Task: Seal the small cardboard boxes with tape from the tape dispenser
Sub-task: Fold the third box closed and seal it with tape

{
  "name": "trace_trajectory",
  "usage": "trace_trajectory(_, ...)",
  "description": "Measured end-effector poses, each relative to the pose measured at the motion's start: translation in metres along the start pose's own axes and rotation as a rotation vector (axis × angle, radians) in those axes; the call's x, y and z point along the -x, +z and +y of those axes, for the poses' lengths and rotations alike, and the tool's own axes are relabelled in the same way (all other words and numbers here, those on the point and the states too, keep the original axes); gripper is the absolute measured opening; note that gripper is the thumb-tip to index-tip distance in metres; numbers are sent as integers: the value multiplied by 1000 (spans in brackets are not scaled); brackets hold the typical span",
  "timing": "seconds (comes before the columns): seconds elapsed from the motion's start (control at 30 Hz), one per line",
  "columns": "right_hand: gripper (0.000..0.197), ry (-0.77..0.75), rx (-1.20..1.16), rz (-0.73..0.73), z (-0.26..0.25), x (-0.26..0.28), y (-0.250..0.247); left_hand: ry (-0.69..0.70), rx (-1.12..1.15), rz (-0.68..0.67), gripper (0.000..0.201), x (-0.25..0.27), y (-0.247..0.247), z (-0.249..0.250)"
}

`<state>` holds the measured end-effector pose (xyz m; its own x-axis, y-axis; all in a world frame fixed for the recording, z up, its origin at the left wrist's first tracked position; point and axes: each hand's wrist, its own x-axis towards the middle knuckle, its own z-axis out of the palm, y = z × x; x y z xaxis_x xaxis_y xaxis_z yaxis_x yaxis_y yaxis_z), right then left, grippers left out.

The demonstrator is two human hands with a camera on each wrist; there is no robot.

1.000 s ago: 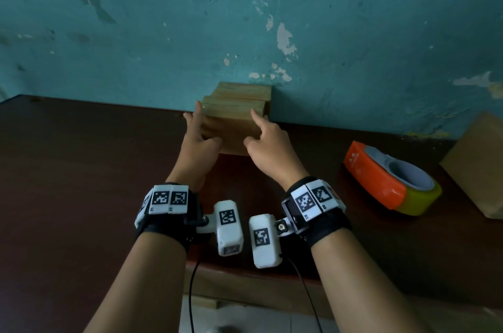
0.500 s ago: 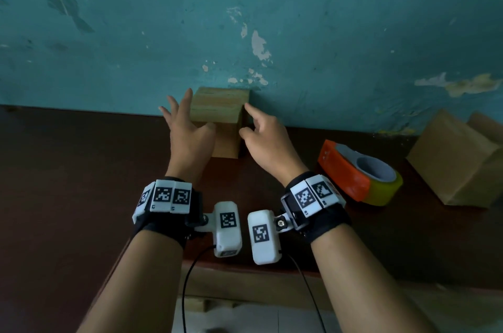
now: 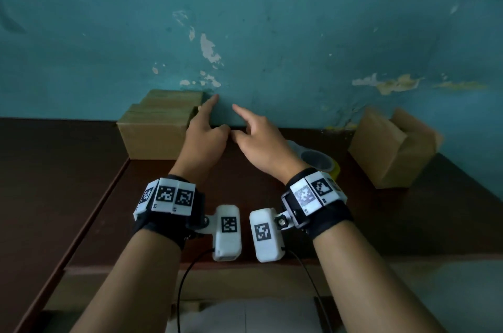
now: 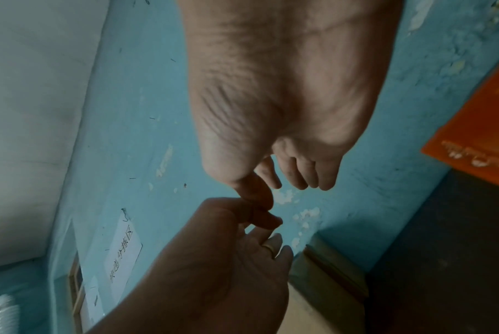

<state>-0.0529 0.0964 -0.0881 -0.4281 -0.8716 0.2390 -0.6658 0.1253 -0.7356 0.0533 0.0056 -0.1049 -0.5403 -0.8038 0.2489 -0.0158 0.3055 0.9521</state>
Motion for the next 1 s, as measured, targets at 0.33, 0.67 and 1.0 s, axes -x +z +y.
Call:
trace_trajectory(0.33,65,13,-6,176,34,18,-55,0,122,-81,71,7,70,16)
trace_trajectory(0.67,51,57,-44,387,63,42,-105,-12,239,-244,67,21,149,33)
trace_trajectory(1.0,44,108,53,655,104,56,-160,-53,252,-402,74,39,203,38)
